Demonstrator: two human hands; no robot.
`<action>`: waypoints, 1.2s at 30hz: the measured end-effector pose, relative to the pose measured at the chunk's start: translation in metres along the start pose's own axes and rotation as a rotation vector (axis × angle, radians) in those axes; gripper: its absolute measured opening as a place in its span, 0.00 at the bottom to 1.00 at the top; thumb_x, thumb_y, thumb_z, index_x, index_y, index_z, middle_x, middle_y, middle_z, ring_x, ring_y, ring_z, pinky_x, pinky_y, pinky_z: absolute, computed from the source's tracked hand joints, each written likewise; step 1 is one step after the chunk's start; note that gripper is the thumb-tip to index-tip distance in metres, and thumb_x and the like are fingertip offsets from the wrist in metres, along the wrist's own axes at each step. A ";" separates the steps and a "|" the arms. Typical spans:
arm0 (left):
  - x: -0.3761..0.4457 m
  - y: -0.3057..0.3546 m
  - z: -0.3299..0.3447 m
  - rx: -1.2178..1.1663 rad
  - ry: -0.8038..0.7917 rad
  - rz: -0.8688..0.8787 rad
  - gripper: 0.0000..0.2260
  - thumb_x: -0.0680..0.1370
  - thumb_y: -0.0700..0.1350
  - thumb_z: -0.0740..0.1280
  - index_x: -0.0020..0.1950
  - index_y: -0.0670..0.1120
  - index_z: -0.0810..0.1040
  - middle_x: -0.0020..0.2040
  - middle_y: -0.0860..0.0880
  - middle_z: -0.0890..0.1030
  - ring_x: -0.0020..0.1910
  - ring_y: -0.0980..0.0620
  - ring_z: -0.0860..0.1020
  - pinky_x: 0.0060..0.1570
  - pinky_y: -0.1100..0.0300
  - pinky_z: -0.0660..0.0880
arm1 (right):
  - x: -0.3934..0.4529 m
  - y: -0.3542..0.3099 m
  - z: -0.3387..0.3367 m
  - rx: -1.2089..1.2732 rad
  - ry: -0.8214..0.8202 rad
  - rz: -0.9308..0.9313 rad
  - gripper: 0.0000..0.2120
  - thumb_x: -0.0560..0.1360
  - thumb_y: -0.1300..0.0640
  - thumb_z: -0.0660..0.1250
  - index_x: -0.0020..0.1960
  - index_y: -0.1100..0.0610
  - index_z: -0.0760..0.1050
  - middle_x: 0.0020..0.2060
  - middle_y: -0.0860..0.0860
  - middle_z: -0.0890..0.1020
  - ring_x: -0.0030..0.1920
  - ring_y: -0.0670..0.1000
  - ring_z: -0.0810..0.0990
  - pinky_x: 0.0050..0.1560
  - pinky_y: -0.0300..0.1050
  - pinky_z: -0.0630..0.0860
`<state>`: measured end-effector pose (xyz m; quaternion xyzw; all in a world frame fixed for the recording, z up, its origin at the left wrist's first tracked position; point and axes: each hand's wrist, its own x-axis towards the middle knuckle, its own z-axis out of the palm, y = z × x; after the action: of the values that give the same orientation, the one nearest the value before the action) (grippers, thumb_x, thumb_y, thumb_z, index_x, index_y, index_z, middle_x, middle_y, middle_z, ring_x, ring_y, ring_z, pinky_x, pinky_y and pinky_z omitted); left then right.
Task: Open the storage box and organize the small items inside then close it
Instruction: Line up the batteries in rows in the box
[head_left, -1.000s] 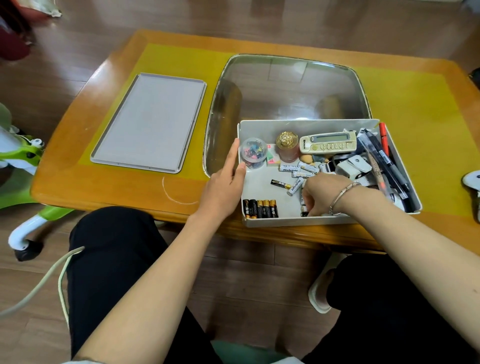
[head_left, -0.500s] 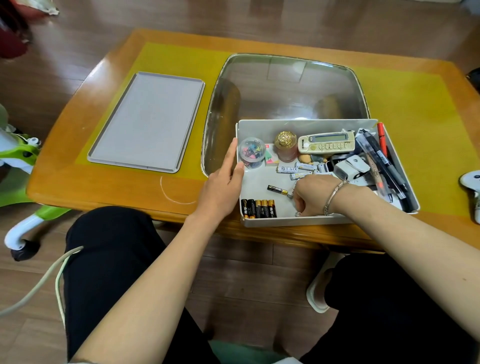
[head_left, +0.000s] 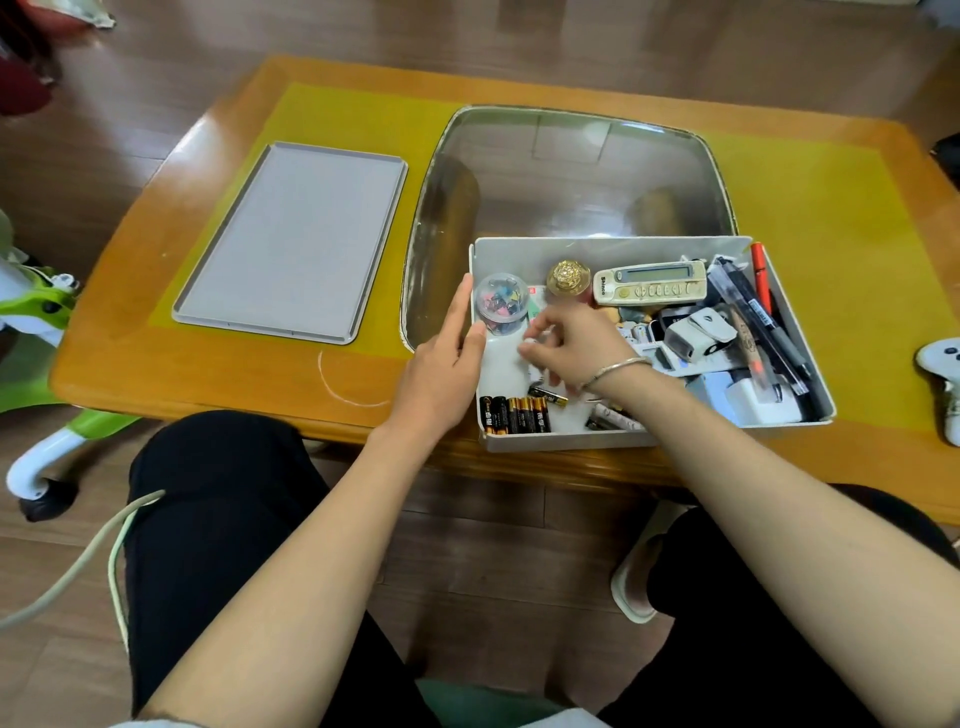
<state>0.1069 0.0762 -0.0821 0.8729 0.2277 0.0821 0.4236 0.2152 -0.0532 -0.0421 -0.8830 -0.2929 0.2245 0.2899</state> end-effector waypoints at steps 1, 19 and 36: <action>0.000 0.000 0.000 0.003 0.003 0.001 0.23 0.83 0.56 0.48 0.76 0.65 0.43 0.46 0.47 0.79 0.40 0.49 0.78 0.39 0.45 0.79 | 0.004 -0.005 0.006 0.019 0.022 0.013 0.05 0.75 0.56 0.68 0.47 0.56 0.74 0.27 0.51 0.79 0.18 0.41 0.73 0.19 0.35 0.69; 0.002 -0.002 0.003 0.009 0.011 0.010 0.23 0.83 0.55 0.48 0.76 0.65 0.43 0.43 0.48 0.76 0.37 0.50 0.74 0.35 0.53 0.75 | 0.013 -0.012 0.022 -0.037 -0.192 0.028 0.21 0.72 0.61 0.71 0.64 0.56 0.73 0.40 0.52 0.83 0.44 0.49 0.82 0.52 0.42 0.77; -0.001 0.003 -0.002 0.018 -0.008 -0.001 0.23 0.84 0.55 0.48 0.77 0.63 0.42 0.52 0.48 0.80 0.44 0.51 0.79 0.41 0.47 0.80 | -0.016 0.039 -0.027 -0.780 -0.352 0.041 0.04 0.67 0.52 0.71 0.36 0.52 0.78 0.38 0.50 0.82 0.41 0.52 0.79 0.40 0.40 0.75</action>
<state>0.1061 0.0751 -0.0782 0.8768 0.2273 0.0763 0.4169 0.2338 -0.0997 -0.0439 -0.8804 -0.3834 0.2497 -0.1244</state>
